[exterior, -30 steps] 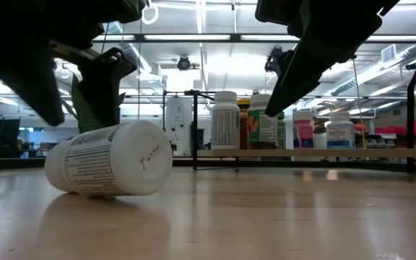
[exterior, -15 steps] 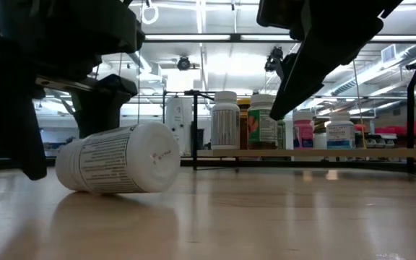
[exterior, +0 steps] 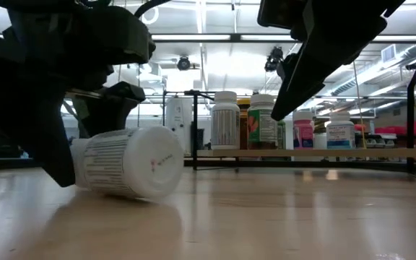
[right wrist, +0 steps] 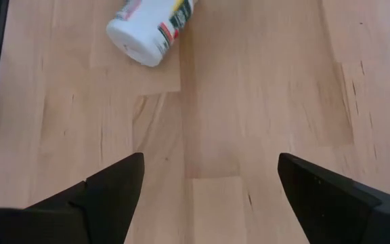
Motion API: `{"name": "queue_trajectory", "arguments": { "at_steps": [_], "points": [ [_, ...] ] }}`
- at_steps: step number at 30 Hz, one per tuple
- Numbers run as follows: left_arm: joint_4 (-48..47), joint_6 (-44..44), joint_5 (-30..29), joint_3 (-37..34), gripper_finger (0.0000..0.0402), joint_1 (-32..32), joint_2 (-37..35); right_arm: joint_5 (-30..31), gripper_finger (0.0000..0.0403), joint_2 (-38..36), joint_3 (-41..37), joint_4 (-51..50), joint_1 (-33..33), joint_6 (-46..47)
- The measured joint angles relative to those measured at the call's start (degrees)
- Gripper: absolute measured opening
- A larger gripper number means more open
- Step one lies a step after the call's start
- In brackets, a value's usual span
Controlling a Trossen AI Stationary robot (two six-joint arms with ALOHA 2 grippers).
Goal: Pick and place medicine bottles onto shelf by color
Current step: Put the white and green pill bottle on the shelf
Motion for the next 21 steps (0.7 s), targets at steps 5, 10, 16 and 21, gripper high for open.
{"name": "queue_trajectory", "arguments": {
  "at_steps": [5,10,16,21],
  "points": [
    [-0.1,2.5,0.0,0.0,0.0248,-0.1,0.0,-0.3,0.0348,0.0,0.0,0.1,-0.2,0.5],
    [-0.1,2.7,0.0,0.0,0.0204,-0.1,0.0,-0.3,0.0348,0.0,0.0,0.5,-0.2,0.6],
    [-0.2,2.4,0.0,0.0,0.0204,0.0,0.0,-0.4,0.0348,0.0,0.0,0.4,-0.2,0.4],
    [-11.6,2.0,-0.1,4.7,0.0219,0.2,-0.2,-0.2,0.0348,0.0,0.7,2.5,-0.3,-0.7]
  ]
}}
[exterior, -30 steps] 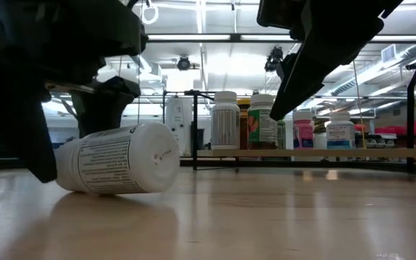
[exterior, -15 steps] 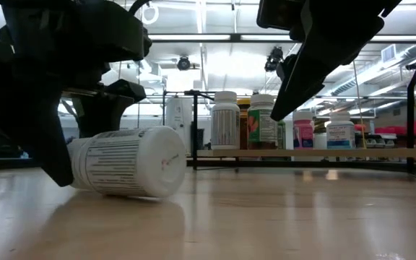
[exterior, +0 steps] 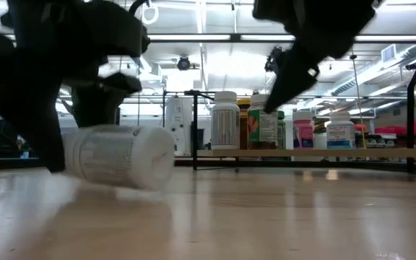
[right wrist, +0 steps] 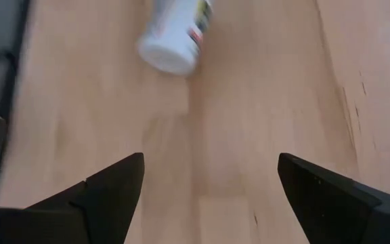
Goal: Pick and place medicine bottles onto shelf by color
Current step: Put the white and green pill bottle on the shelf
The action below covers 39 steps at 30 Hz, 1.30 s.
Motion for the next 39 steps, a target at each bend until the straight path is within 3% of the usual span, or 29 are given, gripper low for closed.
{"name": "queue_trajectory", "arguments": {
  "at_steps": [7,10,14,22,32,39],
  "points": [
    [-14.7,1.7,-1.0,10.6,0.0205,2.2,-0.1,8.1,0.0341,0.3,0.1,16.4,1.0,-13.2],
    [-18.9,0.3,-1.2,14.3,0.0205,3.5,-0.1,9.9,0.0336,0.3,0.2,21.1,1.2,-14.7],
    [-22.8,-0.7,-1.5,18.9,0.0217,5.1,-0.1,10.1,0.0334,0.3,0.2,21.0,0.8,-13.2],
    [-23.3,-1.1,-1.6,22.9,0.0205,6.9,-0.1,10.1,0.0331,0.3,0.2,23.8,-0.8,-11.8],
    [-23.9,-0.9,-5.9,29.9,0.0211,7.1,-0.1,10.3,0.0316,0.3,-2.8,23.3,-1.5,-9.3],
    [-25.3,-1.0,-5.9,31.7,0.0215,7.1,-0.1,10.5,0.0304,0.4,-3.3,22.7,-1.7,-9.3]
  ]
}}
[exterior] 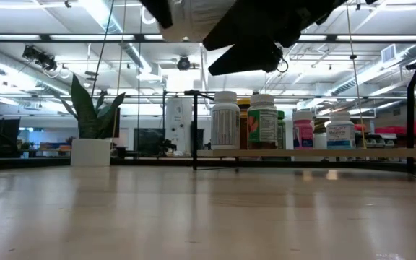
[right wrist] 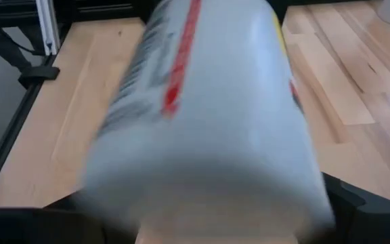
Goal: Pick and place medicine bottles onto shelf by color
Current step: Put the white and green pill bottle on the shelf
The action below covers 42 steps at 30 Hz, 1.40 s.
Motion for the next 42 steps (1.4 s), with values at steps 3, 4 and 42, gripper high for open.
{"name": "queue_trajectory", "arguments": {
  "at_steps": [3,4,42],
  "points": [
    [-2.7,-1.5,0.0,-0.5,0.0221,0.0,0.0,0.0,0.0300,-0.6,0.0,-0.4,0.3,-0.6],
    [-4.0,-1.7,0.0,-0.6,0.0220,0.0,0.0,0.0,0.0300,-0.9,0.0,-0.5,0.4,-1.0],
    [-3.8,-4.0,1.6,-0.6,0.0229,0.0,-0.3,-2.9,0.0224,-1.0,0.0,5.0,-1.4,-2.1]
  ]
}}
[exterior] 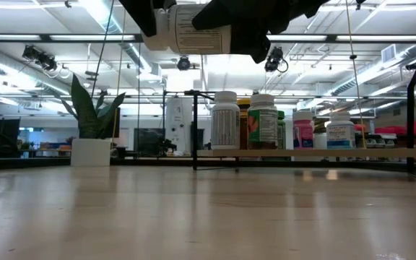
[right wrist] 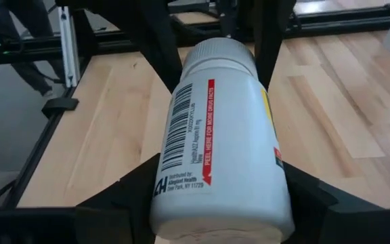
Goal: Pick and place medicine bottles onto shelf by color
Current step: Put the white and green pill bottle on the shelf
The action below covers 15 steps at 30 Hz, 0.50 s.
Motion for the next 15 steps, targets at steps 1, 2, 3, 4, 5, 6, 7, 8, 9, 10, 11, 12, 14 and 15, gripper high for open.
{"name": "queue_trajectory", "arguments": {
  "at_steps": [1,2,3,4,5,6,7,8,9,10,11,12,14,15],
  "points": [
    [-0.5,-0.1,-0.4,0.0,0.0235,0.0,-0.2,0.1,0.0224,0.0,0.0,0.0,0.0,0.0],
    [-1.2,-0.1,-0.5,0.0,0.0241,0.0,-0.7,0.1,0.0225,0.0,0.0,-0.3,0.0,0.0],
    [-1.7,-0.2,-0.7,0.0,0.0246,0.0,-1.3,0.1,0.0226,0.0,0.0,-0.5,0.0,0.0],
    [-2.2,-0.4,-1.0,0.0,0.0250,0.0,-1.9,0.2,0.0227,0.0,0.0,-0.6,0.0,0.0],
    [-2.4,-0.7,-1.2,0.1,0.0254,0.0,-2.5,0.2,0.0227,0.0,0.0,-0.6,0.0,0.0],
    [-2.6,-0.8,-1.4,0.1,0.0256,-0.1,-3.3,0.3,0.0227,0.0,0.0,-0.9,0.0,0.0],
    [-3.1,-1.0,-1.4,0.1,0.0258,0.0,-4.0,0.5,0.0225,0.0,0.0,-1.4,0.0,0.0],
    [-3.2,-1.5,-1.6,0.1,0.0259,0.0,-4.7,1.0,0.0224,0.0,0.0,-1.5,0.0,0.0],
    [-3.4,-2.1,-1.7,0.1,0.0259,0.0,-5.5,1.3,0.0223,0.0,0.0,-1.3,0.0,0.0],
    [-3.6,-2.6,-2.0,0.1,0.0259,0.1,-6.1,1.4,0.0223,-0.1,0.0,-0.9,0.0,0.0],
    [-3.5,-3.6,-2.3,0.1,0.0260,0.1,-6.7,1.4,0.0223,-0.2,0.0,-0.2,0.0,0.0],
    [-3.5,-4.4,-2.9,0.1,0.0260,0.0,-7.3,1.4,0.0224,-0.2,0.0,0.5,0.0,-0.3],
    [-3.2,-5.8,-4.4,0.0,0.0260,-0.5,-8.2,1.8,0.0228,-0.5,0.0,1.2,0.3,-1.4],
    [-3.1,-6.5,-5.9,0.0,0.0260,-1.1,-8.6,2.3,0.0229,-0.6,0.0,1.7,0.6,-2.1]
  ]
}}
